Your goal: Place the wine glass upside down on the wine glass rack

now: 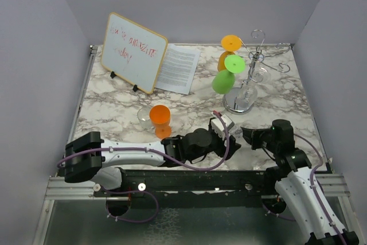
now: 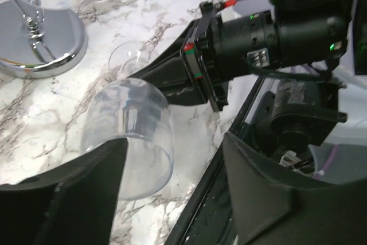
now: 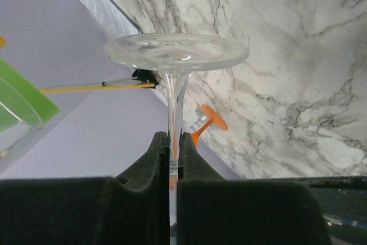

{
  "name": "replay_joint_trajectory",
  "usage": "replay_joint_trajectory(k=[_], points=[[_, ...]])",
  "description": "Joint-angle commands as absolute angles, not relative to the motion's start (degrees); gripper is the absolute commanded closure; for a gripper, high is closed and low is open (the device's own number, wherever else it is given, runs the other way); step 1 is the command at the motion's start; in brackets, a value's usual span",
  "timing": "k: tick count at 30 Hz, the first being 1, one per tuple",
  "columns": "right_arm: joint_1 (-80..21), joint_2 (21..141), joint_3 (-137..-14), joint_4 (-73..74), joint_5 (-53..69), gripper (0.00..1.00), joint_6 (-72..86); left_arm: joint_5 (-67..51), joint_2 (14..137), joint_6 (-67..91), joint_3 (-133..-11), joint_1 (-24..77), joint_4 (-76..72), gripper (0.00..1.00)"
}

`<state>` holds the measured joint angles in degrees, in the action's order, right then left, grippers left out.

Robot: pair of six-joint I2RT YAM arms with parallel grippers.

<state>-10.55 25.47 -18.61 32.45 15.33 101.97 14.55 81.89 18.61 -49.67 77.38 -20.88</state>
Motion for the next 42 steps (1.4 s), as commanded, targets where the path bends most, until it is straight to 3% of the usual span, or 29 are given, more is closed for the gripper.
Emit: replay_joint_trajectory(k=[1, 10, 23, 34, 42], points=[[-10.9, 26.6, -21.0, 34.0, 8.3, 0.99, 91.5, 18.5, 80.0, 22.1, -47.0, 77.5, -23.6, 0.24], [-10.9, 22.6, -20.3, 25.5, -3.9, 0.99, 66.6, 14.8, 72.4, 24.6, -45.9, 76.6, -22.8, 0.01], [-10.9, 1.1, -16.6, 8.3, -2.7, 0.99, 31.5, 7.5, 70.0, 25.7, -53.8, 72.8, -17.0, 0.01], [-10.9, 0.7, -18.7, -0.3, 14.2, 0.99, 18.7, 4.3, 71.5, 28.9, -60.7, 70.9, -12.7, 0.01], [-10.9, 5.0, -19.0, -12.0, 31.3, 0.99, 15.9, -11.4, 71.8, 45.8, -63.3, 60.1, -9.6, 0.01]])
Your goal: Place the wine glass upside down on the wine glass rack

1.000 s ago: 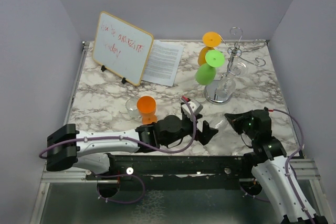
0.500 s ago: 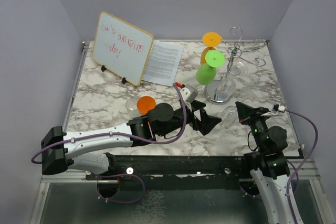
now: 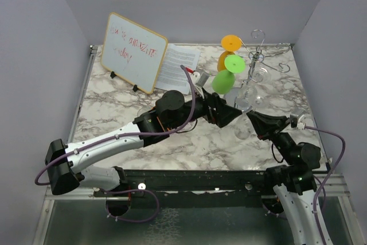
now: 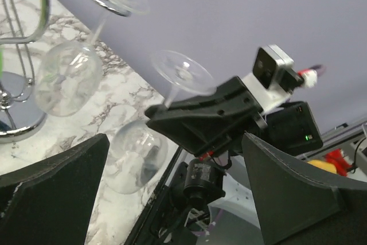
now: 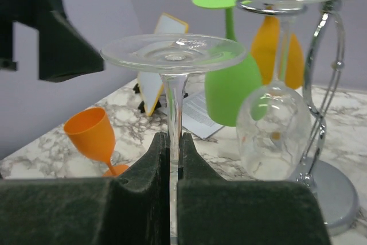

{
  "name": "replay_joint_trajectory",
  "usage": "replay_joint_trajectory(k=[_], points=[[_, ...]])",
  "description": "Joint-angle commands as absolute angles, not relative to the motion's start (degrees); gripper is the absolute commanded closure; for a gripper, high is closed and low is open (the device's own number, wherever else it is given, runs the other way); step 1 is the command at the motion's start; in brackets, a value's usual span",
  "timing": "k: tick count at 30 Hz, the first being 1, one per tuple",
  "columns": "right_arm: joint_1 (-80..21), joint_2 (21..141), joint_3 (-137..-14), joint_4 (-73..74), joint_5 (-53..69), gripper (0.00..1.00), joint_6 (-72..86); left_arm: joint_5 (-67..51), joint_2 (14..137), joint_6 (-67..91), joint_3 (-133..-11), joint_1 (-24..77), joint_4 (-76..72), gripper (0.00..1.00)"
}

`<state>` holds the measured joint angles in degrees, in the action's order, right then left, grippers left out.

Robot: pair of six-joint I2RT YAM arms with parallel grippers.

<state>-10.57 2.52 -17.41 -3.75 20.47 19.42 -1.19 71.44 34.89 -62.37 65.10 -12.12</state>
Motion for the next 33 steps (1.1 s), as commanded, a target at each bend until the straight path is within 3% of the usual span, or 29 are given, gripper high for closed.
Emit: replay_joint_trajectory(k=[1, 6, 15, 27, 33], points=[[-10.9, 6.3, -20.1, -12.1, 32.7, 0.99, 15.0, -12.9, 71.9, 48.2, -63.0, 58.8, -9.9, 0.01], [-10.9, 11.1, -24.2, -10.9, 42.1, 0.99, 11.8, -20.7, 72.9, 54.1, -61.3, 54.0, -13.5, 0.01], [-10.9, 13.4, -24.4, -10.7, 47.4, 0.99, 2.3, -29.9, 74.7, 60.4, -62.5, 50.9, -18.0, 0.03], [-11.0, 16.5, -23.7, -16.1, 52.7, 0.99, 1.6, -37.0, 81.0, 65.0, -64.0, 50.9, -18.4, 0.45], [-10.9, 16.9, -22.1, -17.3, 54.8, 0.99, 4.0, -38.3, 81.1, 66.4, -63.6, 50.9, -22.8, 0.6]])
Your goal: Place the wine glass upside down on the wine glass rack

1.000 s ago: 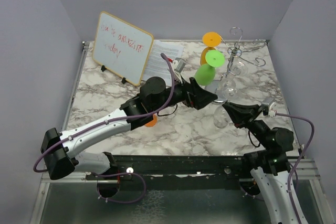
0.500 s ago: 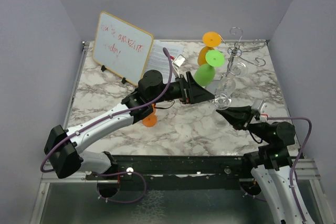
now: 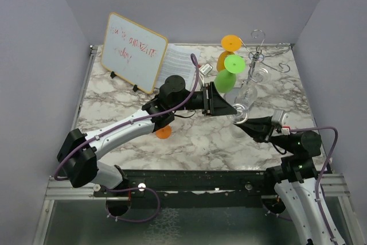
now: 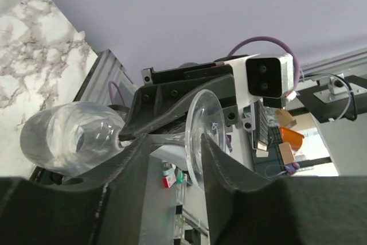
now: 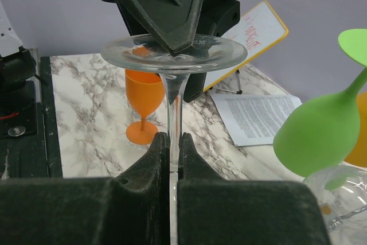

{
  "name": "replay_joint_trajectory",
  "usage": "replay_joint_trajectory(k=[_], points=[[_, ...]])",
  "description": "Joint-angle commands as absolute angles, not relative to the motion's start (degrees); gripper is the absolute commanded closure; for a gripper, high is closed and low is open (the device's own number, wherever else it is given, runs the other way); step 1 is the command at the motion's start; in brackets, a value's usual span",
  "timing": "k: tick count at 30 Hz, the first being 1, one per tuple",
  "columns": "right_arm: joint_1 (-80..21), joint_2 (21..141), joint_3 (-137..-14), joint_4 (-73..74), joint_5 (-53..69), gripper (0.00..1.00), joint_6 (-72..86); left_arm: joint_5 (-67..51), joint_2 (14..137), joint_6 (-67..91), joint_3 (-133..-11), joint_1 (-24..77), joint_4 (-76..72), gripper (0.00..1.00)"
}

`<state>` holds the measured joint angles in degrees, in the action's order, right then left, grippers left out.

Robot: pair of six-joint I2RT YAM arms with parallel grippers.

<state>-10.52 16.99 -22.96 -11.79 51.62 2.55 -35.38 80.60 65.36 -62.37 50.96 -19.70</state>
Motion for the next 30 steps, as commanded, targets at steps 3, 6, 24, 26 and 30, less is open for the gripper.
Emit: replay_joint_trajectory(k=[3, 6, 24, 26, 30], points=[[-10.9, 16.3, -21.0, -18.0, 53.7, 0.99, 5.0, -38.8, 81.0, 66.4, -63.4, 50.9, -23.3, 0.73], [-10.9, 16.4, -20.6, -18.4, 52.5, 0.99, 5.7, -39.0, 81.0, 66.8, -62.8, 50.9, -23.9, 0.89], [-11.0, 15.9, -29.1, 4.3, 53.5, 0.25, 20.3, -30.9, 76.5, 60.7, -58.7, 50.7, -25.4, 1.0], [-10.9, 15.1, -31.4, 8.0, 52.0, 0.24, 21.8, -29.4, 76.0, 59.5, -58.1, 50.7, -25.4, 1.0], [-10.9, 14.9, -36.0, 12.0, 42.6, 0.24, 31.1, -28.9, 76.0, 58.2, -57.7, 50.7, -25.5, 1.0]])
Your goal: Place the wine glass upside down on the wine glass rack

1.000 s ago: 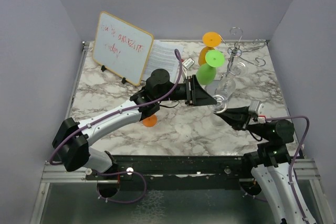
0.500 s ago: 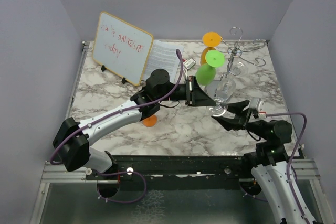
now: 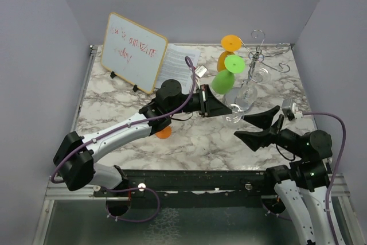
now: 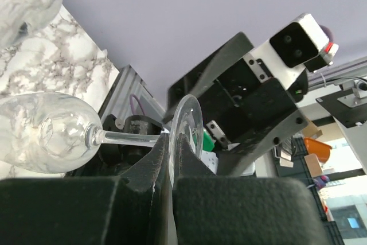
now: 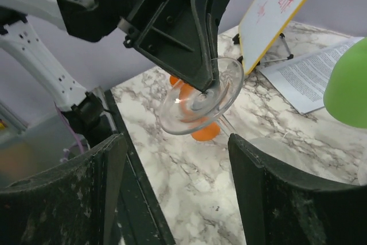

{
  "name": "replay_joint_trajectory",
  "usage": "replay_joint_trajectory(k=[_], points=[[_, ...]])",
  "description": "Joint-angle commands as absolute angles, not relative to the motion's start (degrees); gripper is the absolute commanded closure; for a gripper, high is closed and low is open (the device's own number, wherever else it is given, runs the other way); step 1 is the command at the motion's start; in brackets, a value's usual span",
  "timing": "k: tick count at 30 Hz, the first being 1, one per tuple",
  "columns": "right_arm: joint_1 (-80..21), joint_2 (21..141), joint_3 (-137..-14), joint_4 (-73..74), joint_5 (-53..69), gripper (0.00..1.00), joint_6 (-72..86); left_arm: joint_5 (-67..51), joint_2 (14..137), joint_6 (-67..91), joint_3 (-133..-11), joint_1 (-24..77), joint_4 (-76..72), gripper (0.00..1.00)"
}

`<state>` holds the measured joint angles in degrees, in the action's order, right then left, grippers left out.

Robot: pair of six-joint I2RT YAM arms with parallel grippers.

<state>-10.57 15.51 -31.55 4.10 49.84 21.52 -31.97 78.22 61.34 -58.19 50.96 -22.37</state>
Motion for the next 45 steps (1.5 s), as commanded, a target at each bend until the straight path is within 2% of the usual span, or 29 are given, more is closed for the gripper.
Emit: replay_joint_trajectory(k=[1, 4, 10, 18, 25, 34, 37, 40, 41, 42, 43, 45], points=[[-10.9, 15.9, -37.0, 12.7, 40.6, 0.26, 33.9, -29.0, 76.0, 57.9, -57.6, 50.7, -25.5, 1.0], [-10.9, 19.8, -41.8, 19.9, 32.4, 0.4, 38.3, -29.1, 76.0, 57.3, -57.2, 50.7, -25.5, 1.0], [-10.9, 26.3, -50.8, 29.0, 31.3, 0.34, 37.5, -28.9, 75.8, 56.5, -56.9, 50.7, -25.7, 1.0], [-11.0, 31.7, -51.2, 29.8, 38.4, 0.35, 37.7, -29.1, 75.7, 56.4, -56.6, 50.7, -25.8, 1.0], [-10.9, 33.2, -49.6, 24.6, 41.9, 0.63, 40.7, -31.2, 76.1, 57.4, -57.3, 50.7, -26.3, 1.0], [-10.9, 36.4, -48.7, 21.7, 47.9, 0.58, 42.8, -33.1, 76.2, 57.9, -57.7, 50.7, -27.3, 1.0], [-10.9, 37.0, -48.1, 20.3, 48.9, 0.69, 43.2, -33.3, 76.3, 57.6, -58.0, 50.6, -27.4, 1.0], [-10.9, 37.3, -48.2, 20.1, 48.7, 0.93, 43.1, -33.1, 76.1, 57.6, -57.9, 50.7, -27.4, 1.0], [-10.9, 37.4, -48.3, 20.2, 48.6, 0.98, 43.1, -32.9, 76.0, 57.6, -57.9, 50.7, -27.4, 1.0], [-11.0, 37.5, -48.4, 20.5, 48.4, 0.99, 42.9, -32.7, 76.0, 57.6, -57.8, 50.6, -27.4, 1.0], [-10.9, 37.5, -48.7, 20.9, 48.0, 0.99, 42.5, -32.6, 75.8, 57.4, -57.7, 50.7, -27.4, 0.94], [-10.9, 37.3, -49.1, 22.5, 46.9, 0.99, 41.6, -32.4, 75.6, 56.4, -57.5, 50.7, -27.4, 0.74]])
